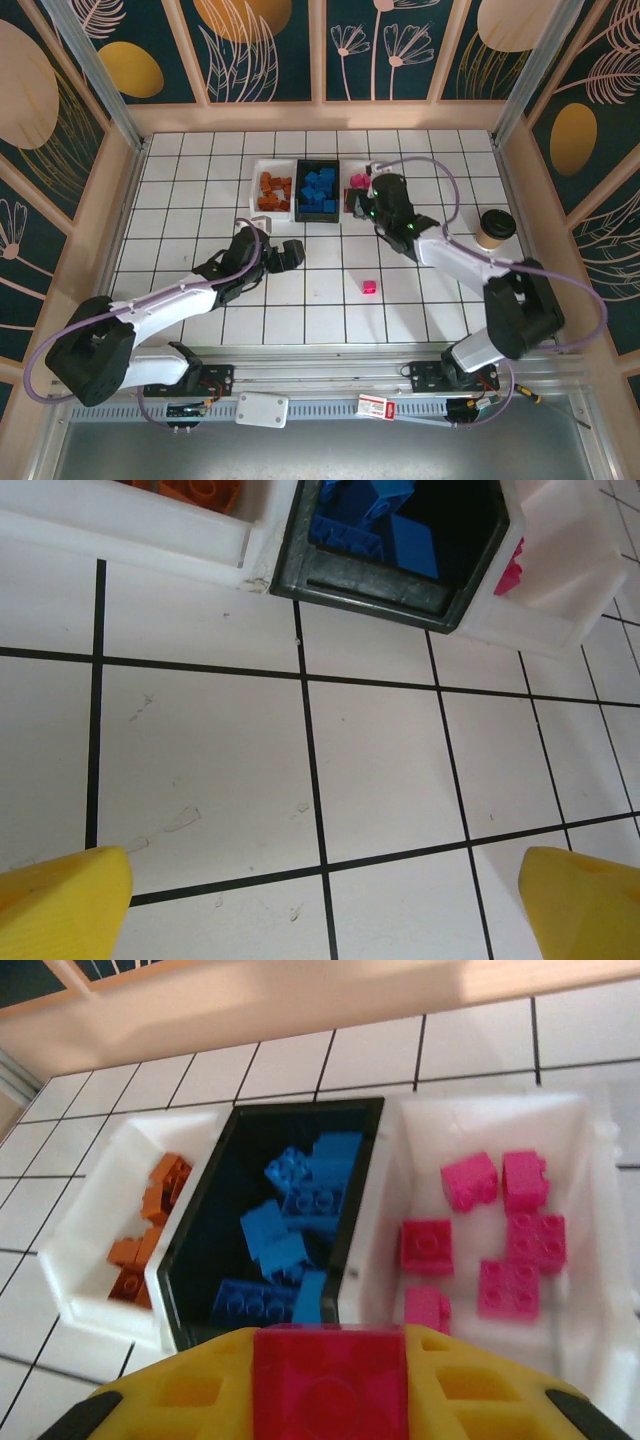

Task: Sort the legos into containers by color
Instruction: Place the lego in the container, then pick up the lego from the bottom-center of the table.

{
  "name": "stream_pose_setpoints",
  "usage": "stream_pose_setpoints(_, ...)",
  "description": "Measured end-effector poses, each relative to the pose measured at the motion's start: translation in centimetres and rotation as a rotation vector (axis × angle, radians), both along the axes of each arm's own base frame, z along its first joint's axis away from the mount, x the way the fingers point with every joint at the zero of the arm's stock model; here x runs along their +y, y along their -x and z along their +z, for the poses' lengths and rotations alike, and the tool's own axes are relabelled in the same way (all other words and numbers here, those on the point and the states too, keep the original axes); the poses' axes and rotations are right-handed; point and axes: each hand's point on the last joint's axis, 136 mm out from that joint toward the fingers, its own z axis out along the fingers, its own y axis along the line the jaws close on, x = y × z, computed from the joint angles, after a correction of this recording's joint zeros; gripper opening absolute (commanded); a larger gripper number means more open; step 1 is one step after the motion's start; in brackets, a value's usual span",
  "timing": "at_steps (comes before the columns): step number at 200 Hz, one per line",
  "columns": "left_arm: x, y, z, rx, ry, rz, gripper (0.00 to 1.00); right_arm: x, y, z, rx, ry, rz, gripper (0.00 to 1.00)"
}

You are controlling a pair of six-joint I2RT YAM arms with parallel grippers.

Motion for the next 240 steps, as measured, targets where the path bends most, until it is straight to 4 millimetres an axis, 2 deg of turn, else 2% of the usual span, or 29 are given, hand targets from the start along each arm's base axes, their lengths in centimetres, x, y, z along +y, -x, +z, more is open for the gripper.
stream_pose_setpoints(25,0.4,0.3,0.9,-0.011,0.004,0.005,0.99,-0.2,-3.8,-2.2,0.036,0.025,-0.042,0.26)
stream_pose_setpoints(41,0.9,0.5,1.9,-0.033,0.01,0.018,0.99,-0.8,-5.6,-4.0,0.068,0.045,-0.072,0.31)
stream_pose_setpoints(60,1.6,0.7,3.5,-0.071,0.022,0.041,0.98,-1.4,-7.2,-5.7,0.099,0.061,-0.1,0.49)
stream_pose_setpoints(70,1.9,0.8,4.3,-0.09,0.029,0.051,0.99,-1.6,-7.6,-6.2,0.116,0.059,-0.116,0.59)
stream_pose_setpoints(89,2.7,1.0,5.5,-0.12,0.036,0.073,0.99,-2.0,-8.3,-6.6,0.126,0.072,-0.129,0.68)
stream_pose_setpoints(129,3.8,1.2,6.7,-0.152,0.031,0.11,0.99,-2.6,-7.8,-6.3,0.128,0.077,-0.14,0.7)
stream_pose_setpoints(153,4.3,1.3,6.9,-0.159,0.021,0.128,0.99,-3.6,-4.6,-5.4,0.13,0.067,-0.139,0.7)
stream_pose_setpoints(172,4.6,1.3,7.0,-0.165,0.018,0.138,0.99,-4.2,-0.7,-4.8,0.132,0.05,-0.129,0.71)
stream_pose_setpoints(186,4.8,1.3,7.1,-0.169,0.013,0.148,0.99,-4.4,2.3,-5.2,0.147,0.039,-0.112,0.72)
stream_pose_setpoints(208,5.1,1.3,6.8,-0.17,0.001,0.161,0.99,-4.1,7.6,-7.4,0.208,0.044,-0.069,0.72)
stream_pose_setpoints(225,5.5,1.3,6.4,-0.168,-0.012,0.172,0.99,-3.6,11.9,-10.1,0.291,0.068,-0.026,0.72)
stream_pose_setpoints(240,5.7,1.3,6.0,-0.165,-0.021,0.179,0.99,-3.5,15.0,-12.3,0.362,0.09,-0.001,0.72)
